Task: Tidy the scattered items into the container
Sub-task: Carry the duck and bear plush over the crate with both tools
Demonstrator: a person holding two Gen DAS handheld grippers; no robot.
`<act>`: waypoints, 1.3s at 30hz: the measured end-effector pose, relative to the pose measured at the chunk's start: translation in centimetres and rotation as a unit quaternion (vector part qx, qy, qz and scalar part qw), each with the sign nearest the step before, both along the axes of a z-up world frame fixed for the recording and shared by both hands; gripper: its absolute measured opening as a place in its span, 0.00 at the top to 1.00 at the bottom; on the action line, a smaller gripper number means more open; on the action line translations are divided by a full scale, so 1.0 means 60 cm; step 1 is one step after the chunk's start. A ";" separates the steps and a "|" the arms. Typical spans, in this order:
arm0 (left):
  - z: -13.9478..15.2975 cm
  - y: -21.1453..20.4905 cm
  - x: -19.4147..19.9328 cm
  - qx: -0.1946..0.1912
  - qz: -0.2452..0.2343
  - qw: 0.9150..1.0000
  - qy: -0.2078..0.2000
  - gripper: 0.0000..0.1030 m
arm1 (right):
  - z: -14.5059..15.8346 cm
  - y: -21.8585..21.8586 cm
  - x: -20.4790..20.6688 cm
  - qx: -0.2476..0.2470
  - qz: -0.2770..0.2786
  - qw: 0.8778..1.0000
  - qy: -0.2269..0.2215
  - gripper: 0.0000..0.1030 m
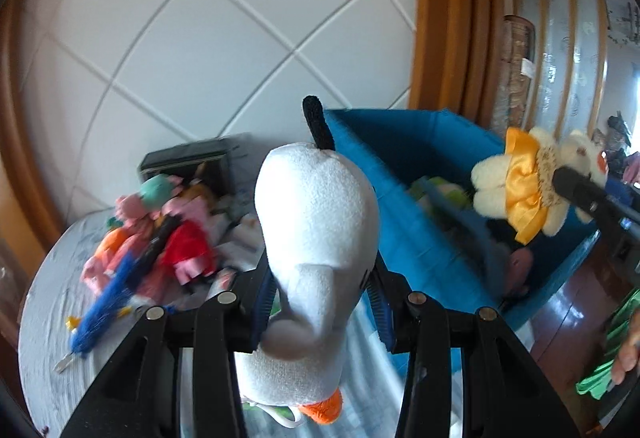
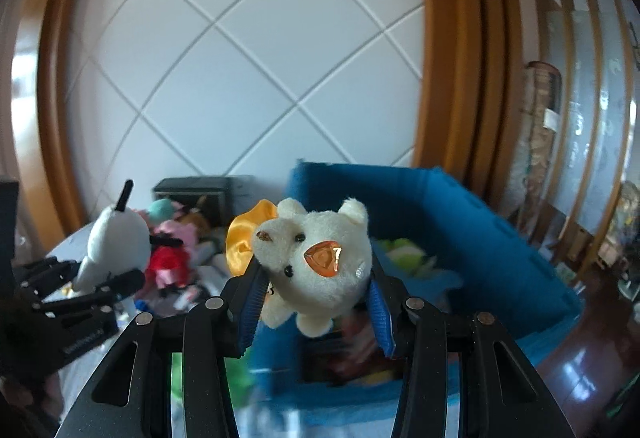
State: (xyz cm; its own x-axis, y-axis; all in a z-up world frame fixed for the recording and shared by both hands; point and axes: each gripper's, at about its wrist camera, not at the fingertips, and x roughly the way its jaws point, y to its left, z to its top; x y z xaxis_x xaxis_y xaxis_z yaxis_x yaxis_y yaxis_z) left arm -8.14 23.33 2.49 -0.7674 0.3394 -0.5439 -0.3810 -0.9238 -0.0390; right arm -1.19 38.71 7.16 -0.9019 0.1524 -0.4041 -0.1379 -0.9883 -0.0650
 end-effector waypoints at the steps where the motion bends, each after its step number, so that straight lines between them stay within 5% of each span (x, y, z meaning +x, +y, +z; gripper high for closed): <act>1: 0.006 0.022 -0.007 0.004 -0.003 1.000 -0.001 0.59 | 0.001 0.020 -0.006 0.003 -0.002 1.000 0.001 0.56; 10: 0.086 0.281 -0.132 0.028 -0.004 0.999 -0.036 0.59 | 0.055 0.271 -0.132 0.038 0.016 0.999 -0.001 0.56; 16: 0.042 0.412 -0.268 -0.035 0.033 0.992 -0.115 0.59 | 0.022 0.379 -0.289 0.040 0.039 0.995 -0.085 0.56; 25: -0.107 0.469 -0.440 -0.119 0.077 0.968 -0.206 0.59 | -0.129 0.432 -0.484 0.006 0.012 0.980 -0.197 0.56; 28: -0.154 0.470 -0.473 -0.157 0.078 0.964 -0.201 0.59 | -0.163 0.429 -0.510 0.043 0.006 0.978 -0.206 0.56; 31: -0.206 0.474 -0.480 -0.206 0.073 0.947 -0.237 0.59 | -0.196 0.430 -0.523 0.048 0.020 0.974 -0.220 0.56; 34: -0.206 0.472 -0.479 -0.170 0.061 0.948 -0.261 0.57 | -0.220 0.437 -0.530 0.041 0.030 0.969 -0.241 0.53; 37: -0.196 0.477 -0.473 -0.172 0.058 0.953 -0.244 0.51 | -0.231 0.437 -0.531 0.051 0.029 0.966 -0.250 0.48; 39: -0.191 0.477 -0.469 -0.175 0.063 0.954 -0.236 0.42 | -0.234 0.439 -0.533 0.044 0.030 0.966 -0.253 0.30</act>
